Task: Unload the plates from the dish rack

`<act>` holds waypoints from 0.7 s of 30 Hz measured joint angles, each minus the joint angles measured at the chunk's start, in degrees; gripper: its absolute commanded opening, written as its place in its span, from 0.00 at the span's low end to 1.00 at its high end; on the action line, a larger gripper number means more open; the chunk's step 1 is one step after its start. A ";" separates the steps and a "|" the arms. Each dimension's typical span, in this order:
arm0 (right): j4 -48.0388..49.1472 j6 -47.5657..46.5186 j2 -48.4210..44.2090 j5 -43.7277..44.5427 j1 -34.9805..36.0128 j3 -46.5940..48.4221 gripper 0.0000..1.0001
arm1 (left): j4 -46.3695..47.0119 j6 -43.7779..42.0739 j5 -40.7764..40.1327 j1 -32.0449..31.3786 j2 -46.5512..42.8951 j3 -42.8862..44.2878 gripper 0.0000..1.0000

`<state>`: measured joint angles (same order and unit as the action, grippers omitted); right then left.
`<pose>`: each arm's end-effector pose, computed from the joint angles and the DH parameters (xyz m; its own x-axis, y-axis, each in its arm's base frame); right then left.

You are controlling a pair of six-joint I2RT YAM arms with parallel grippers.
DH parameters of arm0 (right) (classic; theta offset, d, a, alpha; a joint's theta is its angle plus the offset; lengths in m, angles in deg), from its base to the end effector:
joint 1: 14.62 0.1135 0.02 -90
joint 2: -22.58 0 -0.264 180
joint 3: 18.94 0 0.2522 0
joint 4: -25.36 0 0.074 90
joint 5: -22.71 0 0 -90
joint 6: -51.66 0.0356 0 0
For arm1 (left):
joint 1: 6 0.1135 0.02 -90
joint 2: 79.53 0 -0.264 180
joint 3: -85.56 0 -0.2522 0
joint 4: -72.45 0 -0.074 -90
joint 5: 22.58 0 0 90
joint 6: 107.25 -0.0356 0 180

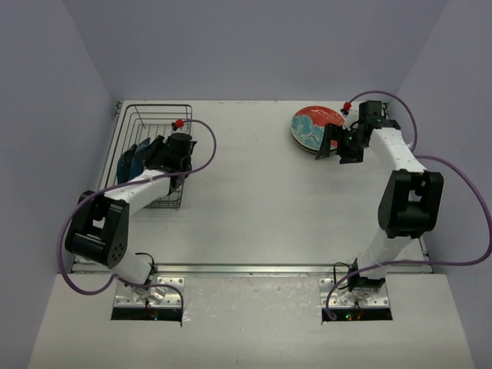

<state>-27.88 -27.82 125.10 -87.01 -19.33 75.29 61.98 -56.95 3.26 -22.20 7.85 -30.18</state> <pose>0.3778 -0.0191 0.2403 -0.8765 0.2447 -0.4145 0.0783 0.9222 0.3787 0.3109 -0.0570 0.2287 -0.7910 0.5197 -0.3229 -0.1210 0.3844 0.9152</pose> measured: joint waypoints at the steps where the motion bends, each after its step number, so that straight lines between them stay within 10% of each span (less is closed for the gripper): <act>1: 0.02 0.00 0.00 0.00 0.00 0.00 0.99 | 1.68 -1.58 -0.76 -0.54 -0.28 -0.01 0.00; 15: 0.02 0.00 -0.07 -1.32 0.00 -0.22 0.99 | 24.05 -21.47 -5.86 -5.67 -3.57 -2.23 0.00; 21: 1.26 0.02 -2.53 -5.42 0.00 -2.40 0.99 | -0.69 -3.72 -2.67 -5.16 -5.49 12.32 0.00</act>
<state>-26.63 -27.80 122.57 -92.44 -19.33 72.89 61.29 -60.67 0.59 -27.35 2.36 -17.86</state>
